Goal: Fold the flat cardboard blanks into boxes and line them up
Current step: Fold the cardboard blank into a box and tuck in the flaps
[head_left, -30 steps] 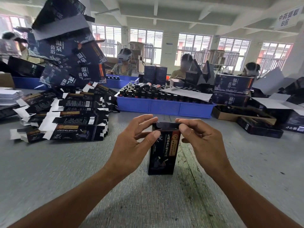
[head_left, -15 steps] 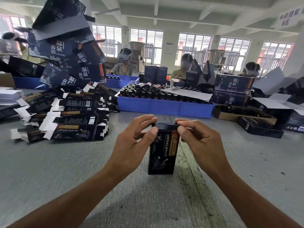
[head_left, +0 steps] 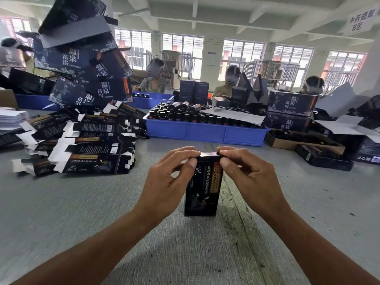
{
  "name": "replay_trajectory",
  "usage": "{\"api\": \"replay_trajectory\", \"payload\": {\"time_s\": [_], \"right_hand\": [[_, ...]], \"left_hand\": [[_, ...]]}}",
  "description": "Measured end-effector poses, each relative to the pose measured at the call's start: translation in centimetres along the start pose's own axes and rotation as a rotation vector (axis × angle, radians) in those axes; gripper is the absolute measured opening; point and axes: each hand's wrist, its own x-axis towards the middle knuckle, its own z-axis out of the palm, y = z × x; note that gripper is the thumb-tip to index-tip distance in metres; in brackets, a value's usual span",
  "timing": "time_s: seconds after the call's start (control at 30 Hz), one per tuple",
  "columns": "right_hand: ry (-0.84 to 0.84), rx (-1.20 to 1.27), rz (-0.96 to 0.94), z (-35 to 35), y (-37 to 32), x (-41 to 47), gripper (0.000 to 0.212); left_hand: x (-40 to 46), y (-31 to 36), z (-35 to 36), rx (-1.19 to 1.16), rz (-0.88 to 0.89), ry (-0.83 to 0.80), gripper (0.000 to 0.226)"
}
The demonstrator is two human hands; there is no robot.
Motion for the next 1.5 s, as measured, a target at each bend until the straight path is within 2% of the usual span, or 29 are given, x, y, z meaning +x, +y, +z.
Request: {"api": "replay_trajectory", "payload": {"time_s": [0.3, 0.47, 0.57, 0.63, 0.7, 0.77, 0.83, 0.9, 1.0, 1.1, 1.17, 1.3, 1.43, 1.5], "right_hand": [[-0.004, -0.140, -0.162, 0.1, 0.5, -0.1, 0.015], [-0.011, 0.103, 0.039, 0.6, 0.9, -0.2, 0.016], [0.011, 0.134, 0.077, 0.9, 1.0, -0.3, 0.020], [0.002, 0.046, 0.088, 1.1, 1.2, -0.5, 0.026], [-0.069, -0.071, 0.125, 1.3, 1.3, -0.8, 0.045], [-0.174, -0.173, 0.198, 1.8, 1.4, -1.3, 0.067], [-0.255, -0.237, 0.249, 2.9, 1.4, -1.9, 0.080], [-0.308, -0.279, 0.255, 4.0, 1.3, -2.6, 0.080], [-0.350, -0.472, 0.137, 4.9, 1.4, -3.4, 0.069], [-0.288, -0.575, 0.104, 4.6, 2.0, -2.9, 0.058], [-0.200, -0.614, 0.172, 3.3, 3.2, -1.9, 0.055], [-0.040, -0.755, 0.463, -2.0, 7.7, 0.8, 0.052], [-0.085, -0.992, 0.695, -9.0, 12.9, 2.3, 0.058], [-0.094, -1.122, 0.725, -12.3, 14.9, 3.0, 0.056]], "left_hand": [[0.2, -0.4, -0.2, 0.076, 0.103, -0.015, 0.022], [0.3, -0.6, -0.1, 0.131, 0.115, -0.019, 0.024], [0.0, -0.9, -0.3, 0.165, 0.102, -0.064, 0.027], [-0.2, -1.4, -0.5, 0.191, 0.072, -0.130, 0.034], [-0.3, -1.9, -0.6, 0.233, 0.040, -0.160, 0.046], [-0.2, -2.0, -0.5, 0.269, 0.006, -0.121, 0.052], [0.0, -2.2, -0.7, 0.272, -0.025, -0.038, 0.053], [0.3, -2.7, -1.0, 0.163, -0.106, 0.032, 0.054], [0.7, -3.2, -1.1, -0.074, -0.241, 0.077, 0.050], [0.5, -3.2, -0.9, -0.113, -0.288, 0.060, 0.050], [0.0, -3.7, -0.8, -0.035, -0.326, -0.001, 0.057], [-1.2, -6.6, -0.9, 0.328, -0.320, -0.198, 0.057], [-1.9, -9.9, -1.1, 0.608, -0.228, -0.285, 0.065], [-1.7, -11.0, -1.1, 0.716, -0.180, -0.320, 0.054]]}}
